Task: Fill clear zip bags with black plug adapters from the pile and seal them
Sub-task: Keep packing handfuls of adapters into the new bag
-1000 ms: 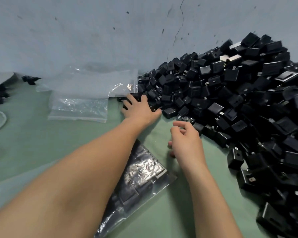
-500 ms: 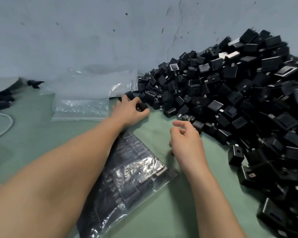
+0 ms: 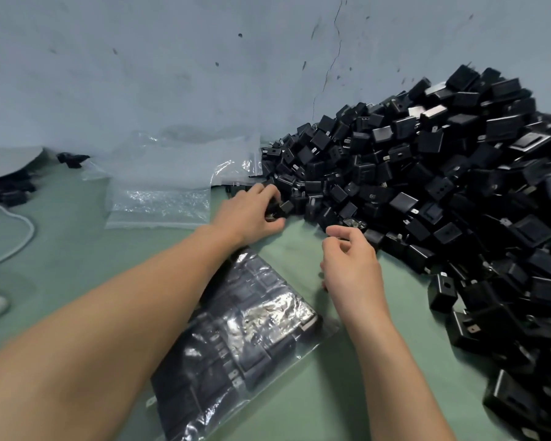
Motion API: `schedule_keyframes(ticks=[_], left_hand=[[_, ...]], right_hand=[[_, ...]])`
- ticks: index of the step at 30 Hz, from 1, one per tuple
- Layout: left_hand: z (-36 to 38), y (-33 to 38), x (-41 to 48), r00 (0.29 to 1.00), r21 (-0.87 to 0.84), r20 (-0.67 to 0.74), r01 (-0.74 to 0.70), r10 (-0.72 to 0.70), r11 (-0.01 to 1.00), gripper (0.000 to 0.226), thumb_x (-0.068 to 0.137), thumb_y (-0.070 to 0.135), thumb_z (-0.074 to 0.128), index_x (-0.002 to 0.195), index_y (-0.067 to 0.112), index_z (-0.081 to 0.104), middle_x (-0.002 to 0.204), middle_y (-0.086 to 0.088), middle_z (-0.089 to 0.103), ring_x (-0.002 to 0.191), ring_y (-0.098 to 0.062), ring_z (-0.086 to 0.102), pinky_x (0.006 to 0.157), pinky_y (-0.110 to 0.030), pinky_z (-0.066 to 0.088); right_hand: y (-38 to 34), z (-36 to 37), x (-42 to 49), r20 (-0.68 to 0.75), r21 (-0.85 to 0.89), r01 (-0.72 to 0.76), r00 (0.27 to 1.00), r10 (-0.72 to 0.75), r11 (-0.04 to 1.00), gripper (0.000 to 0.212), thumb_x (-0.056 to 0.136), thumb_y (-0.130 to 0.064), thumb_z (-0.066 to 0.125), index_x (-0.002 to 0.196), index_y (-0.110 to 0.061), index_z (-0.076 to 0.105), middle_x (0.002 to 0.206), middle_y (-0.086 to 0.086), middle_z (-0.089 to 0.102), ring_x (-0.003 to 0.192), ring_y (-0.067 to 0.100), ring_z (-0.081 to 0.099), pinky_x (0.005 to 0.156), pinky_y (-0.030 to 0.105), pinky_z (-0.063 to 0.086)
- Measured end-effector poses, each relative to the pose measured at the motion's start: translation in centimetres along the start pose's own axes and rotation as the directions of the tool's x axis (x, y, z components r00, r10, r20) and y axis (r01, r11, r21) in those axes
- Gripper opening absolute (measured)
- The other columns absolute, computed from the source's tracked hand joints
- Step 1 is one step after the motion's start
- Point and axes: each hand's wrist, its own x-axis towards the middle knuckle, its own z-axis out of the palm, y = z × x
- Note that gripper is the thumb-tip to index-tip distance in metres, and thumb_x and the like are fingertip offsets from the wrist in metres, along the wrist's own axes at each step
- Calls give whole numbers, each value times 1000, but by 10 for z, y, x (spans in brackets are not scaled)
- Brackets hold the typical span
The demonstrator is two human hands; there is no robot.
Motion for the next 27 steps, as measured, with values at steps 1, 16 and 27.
schedule_keyframes(ticks=[1, 16, 27], left_hand=[[0, 0, 0, 1000, -1, 15, 5, -5, 1000, 48, 79, 60, 60, 116, 32, 49, 117, 3, 56, 101, -25, 60, 75, -35, 46], [-130, 34, -100, 905, -655, 418, 242, -76, -716, 38, 85, 46, 65, 76, 9, 71, 85, -4, 62, 69, -13, 50, 38, -14, 36], [-153, 35, -210, 780, -924, -185, 70, -598, 377, 23, 80, 28, 59, 103, 26, 63, 89, 3, 73, 80, -13, 69, 69, -20, 52]], right_hand=[[-1, 1, -1, -6, 14, -2, 1000, 2, 1000, 17, 93, -26, 45, 96, -37, 57, 98, -9, 64, 93, 21, 65, 88, 50, 54], [-70, 46, -61, 551, 667, -541, 821, 150, 512, 25, 95, -27, 49, 113, -17, 65, 104, 3, 70, 96, 22, 67, 78, 40, 56], [-89, 105, -133, 768, 582, -764, 629, 119, 280, 43, 92, -49, 48, 111, -20, 72, 97, 8, 74, 86, 25, 72, 81, 34, 56]])
